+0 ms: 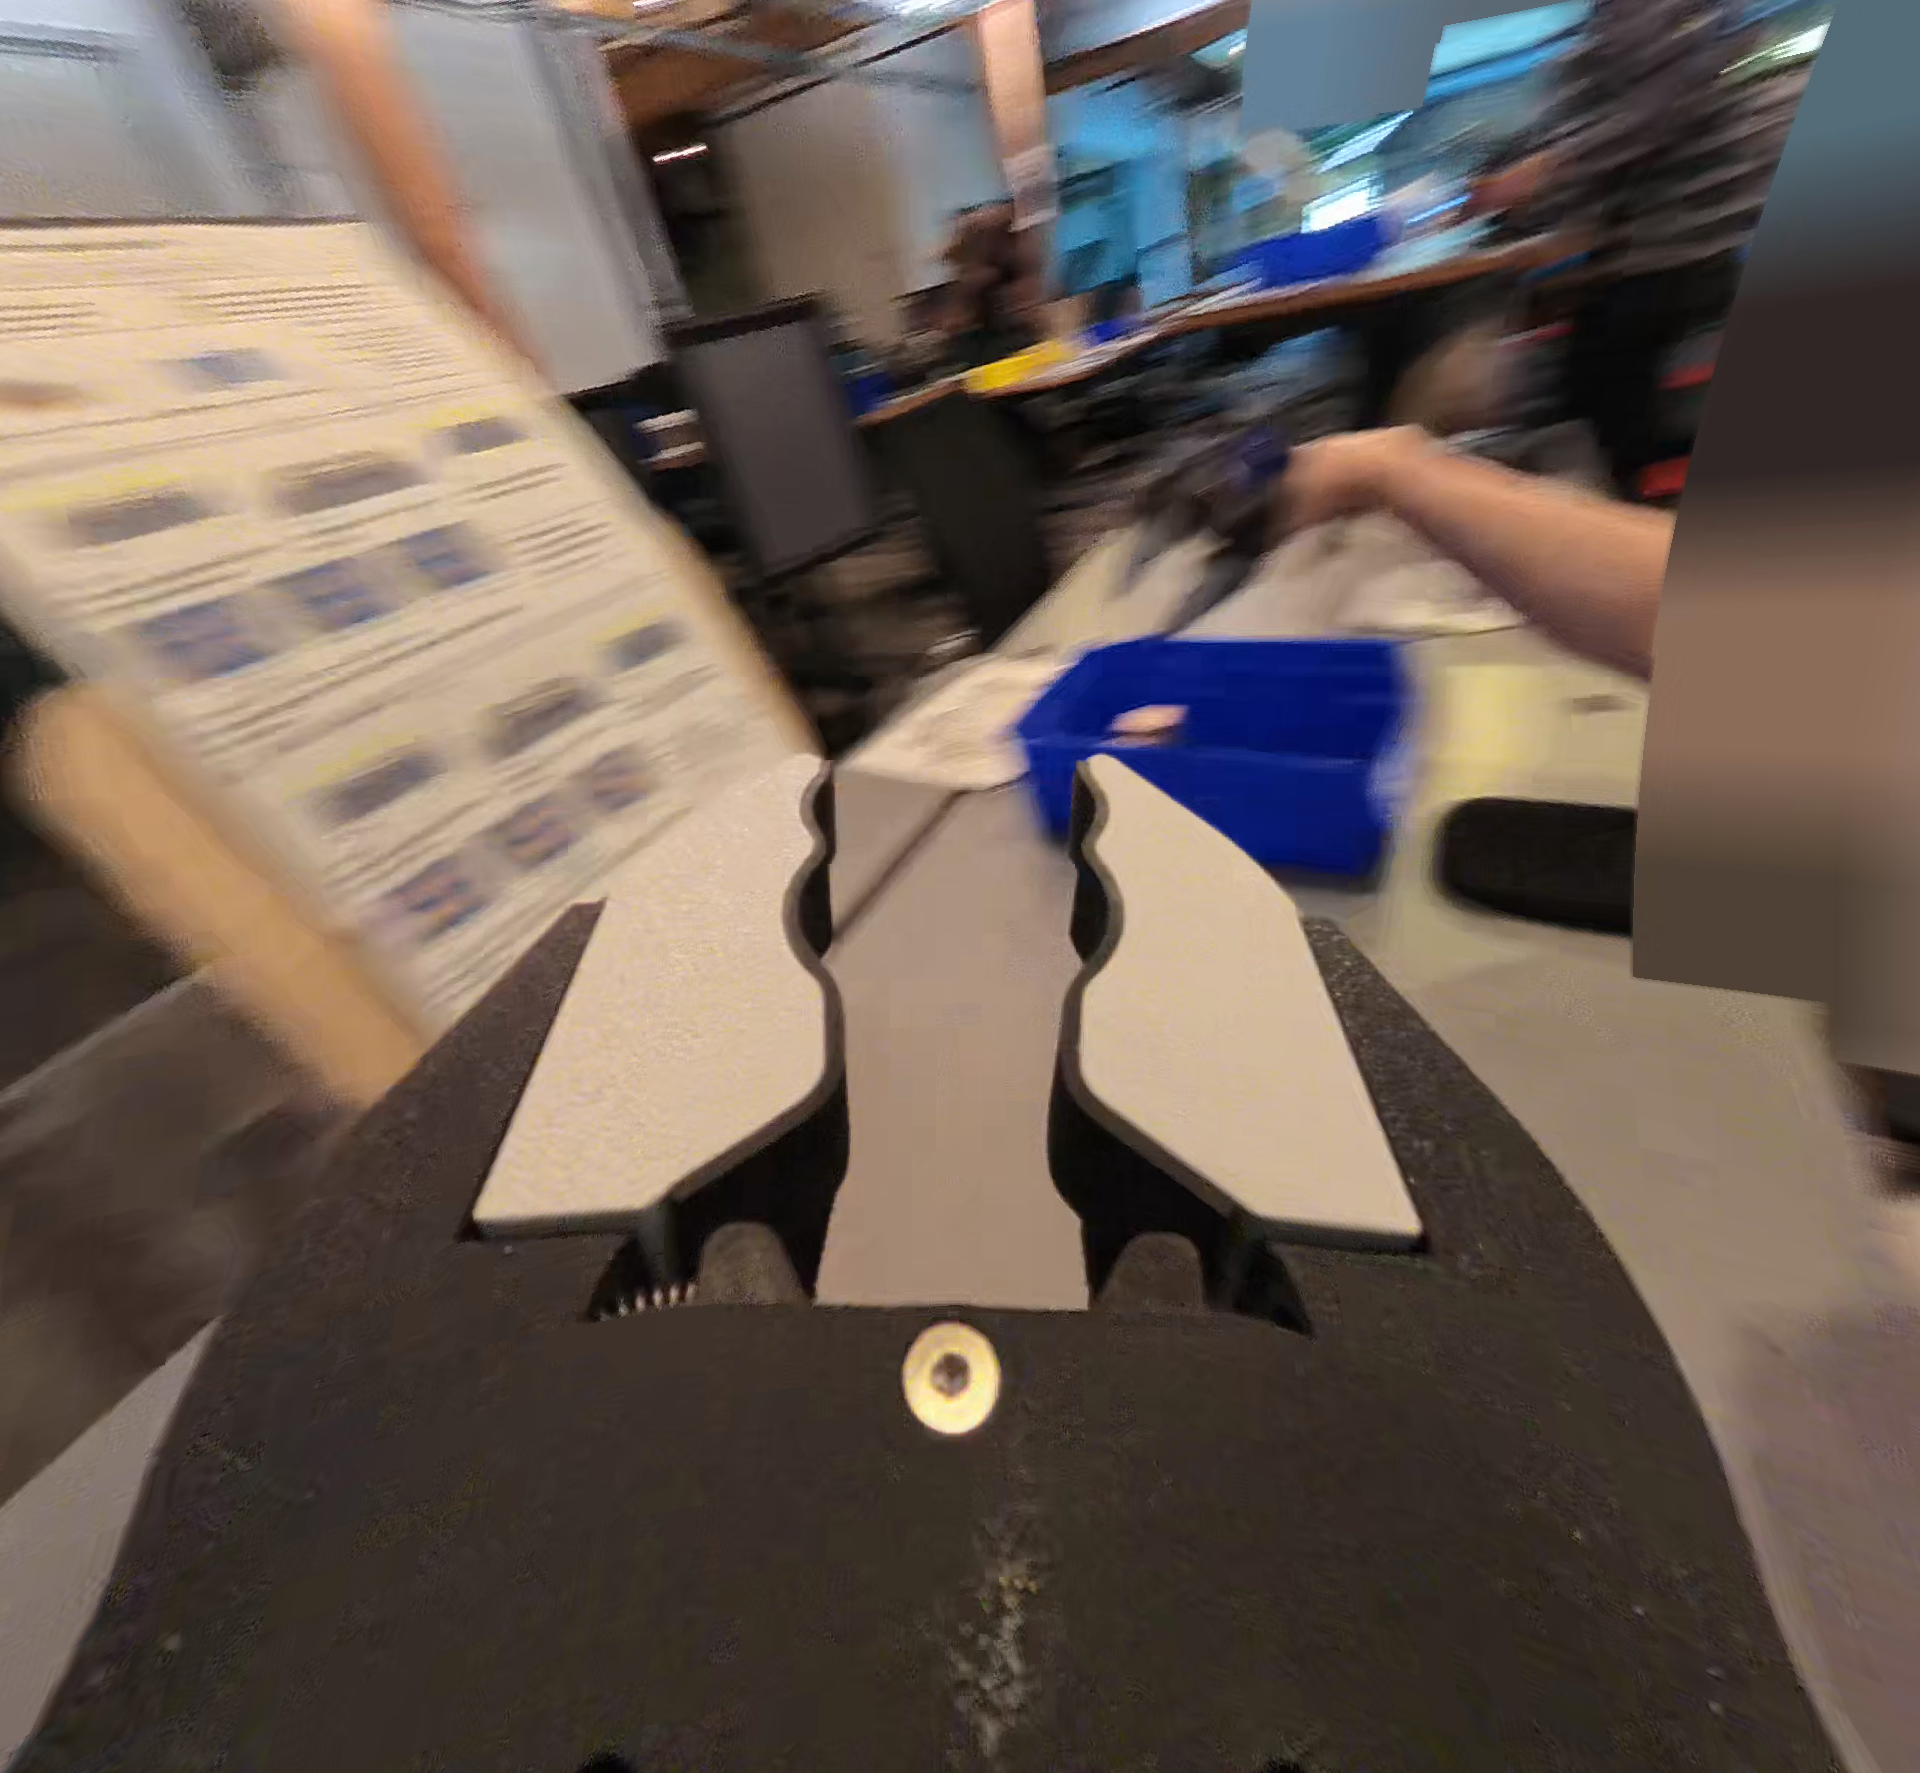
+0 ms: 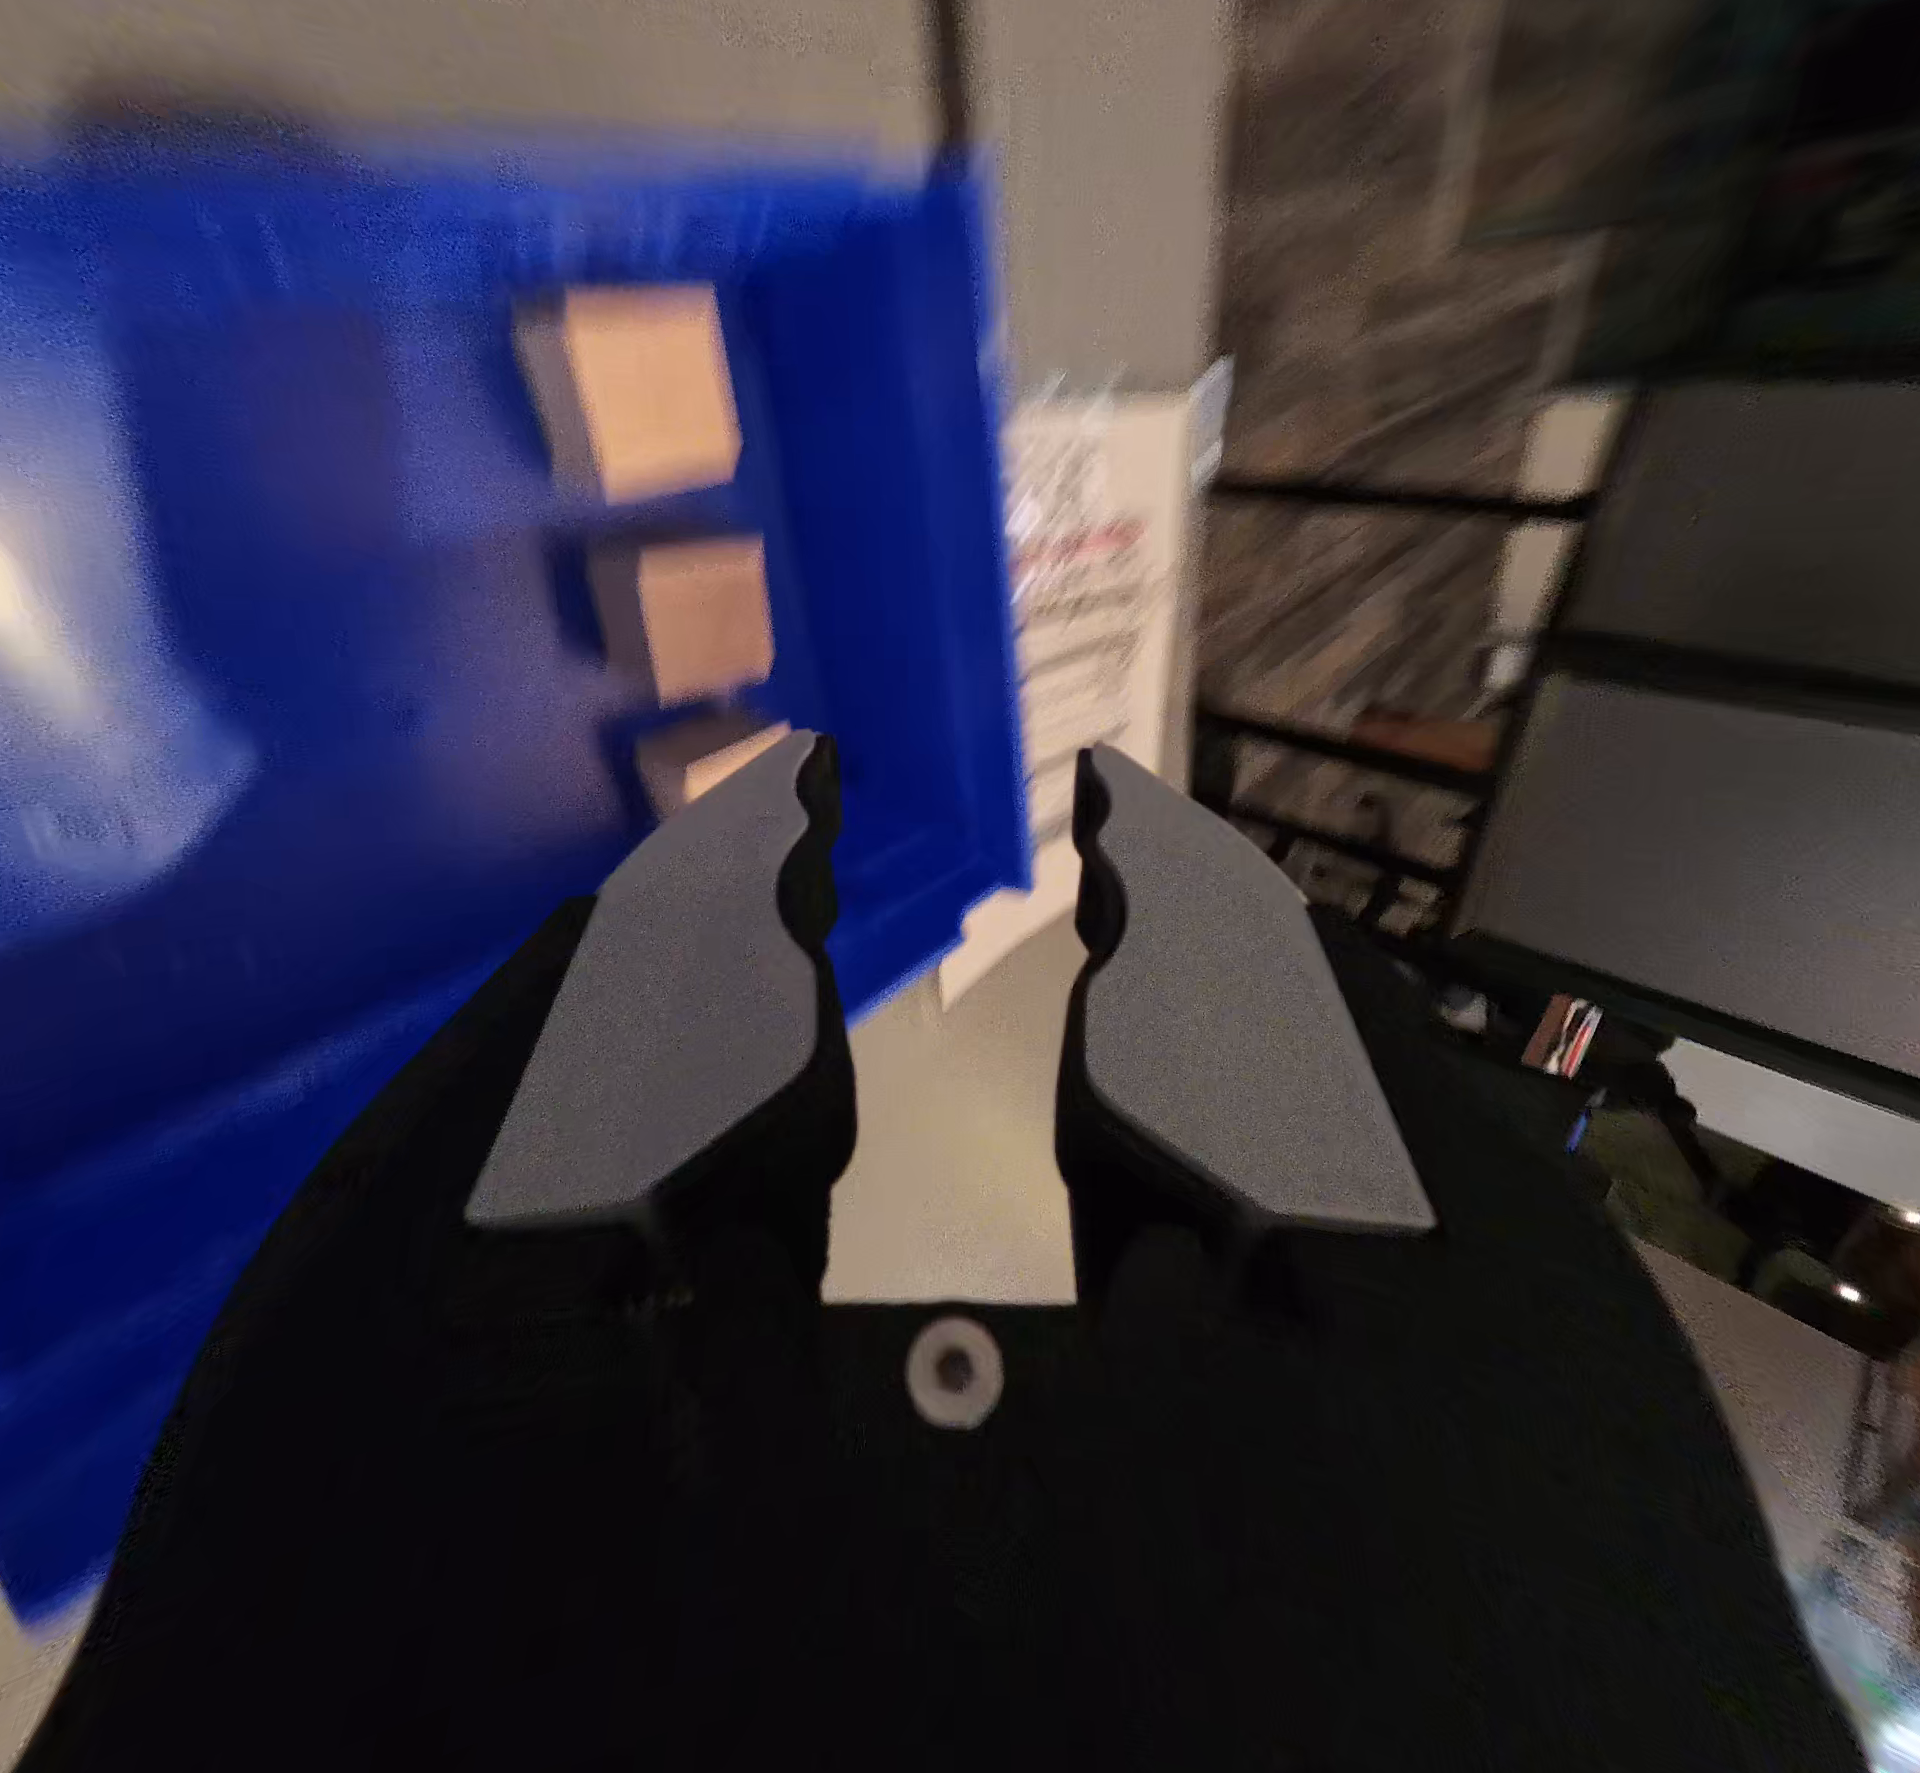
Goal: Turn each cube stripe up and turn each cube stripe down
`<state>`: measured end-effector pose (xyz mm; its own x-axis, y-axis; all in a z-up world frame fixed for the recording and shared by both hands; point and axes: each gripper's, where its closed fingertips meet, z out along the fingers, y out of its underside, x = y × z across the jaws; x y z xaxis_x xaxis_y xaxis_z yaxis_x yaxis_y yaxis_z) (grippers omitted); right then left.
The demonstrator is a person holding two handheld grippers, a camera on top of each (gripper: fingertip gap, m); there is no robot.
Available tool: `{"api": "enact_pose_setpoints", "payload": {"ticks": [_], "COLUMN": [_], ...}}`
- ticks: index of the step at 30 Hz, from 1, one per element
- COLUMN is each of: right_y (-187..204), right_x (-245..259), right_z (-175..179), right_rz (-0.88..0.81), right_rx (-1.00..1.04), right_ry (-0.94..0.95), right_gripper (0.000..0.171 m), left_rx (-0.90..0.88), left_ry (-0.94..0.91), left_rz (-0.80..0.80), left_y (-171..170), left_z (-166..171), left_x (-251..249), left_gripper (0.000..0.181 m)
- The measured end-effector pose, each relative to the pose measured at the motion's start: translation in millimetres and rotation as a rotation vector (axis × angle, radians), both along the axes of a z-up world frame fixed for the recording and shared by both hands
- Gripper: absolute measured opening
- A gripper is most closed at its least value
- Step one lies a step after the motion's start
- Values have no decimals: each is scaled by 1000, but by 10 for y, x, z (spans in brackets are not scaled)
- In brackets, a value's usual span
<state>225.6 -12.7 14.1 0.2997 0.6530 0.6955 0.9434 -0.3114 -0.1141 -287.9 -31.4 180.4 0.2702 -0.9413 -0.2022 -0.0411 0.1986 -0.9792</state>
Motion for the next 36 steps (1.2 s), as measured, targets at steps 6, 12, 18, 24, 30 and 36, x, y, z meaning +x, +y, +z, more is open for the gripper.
{"api": "enact_pose_setpoints", "payload": {"ticks": [6,12,18,24,30,36], "right_y": [-207,-143,13,101,128,156], "right_x": [-1050,-1078,-977,-971,-1029,-1081], "right_z": [989,768,392,283,175,86], "right_rz": [51,-103,-172,-179,-158,-145], "right_rx": [469,429,333,314,276,247], "right_ry": [570,522,378,321,261,224], "right_gripper": [54,60,63,66,67,66], "left_rx": [-77,-509,-795,-856,-879,-896], "left_ry": [180,319,537,689,797,815], "left_rz": [702,709,815,890,963,918], "left_y": [1027,1481,1809,1864,1887,1893], "left_z": [-428,-1332,-2324,-2766,-3013,-3073], "left_x": [-1080,-1017,-885,-872,-952,-908], "left_gripper": [38,38,54,56,57,48]}}
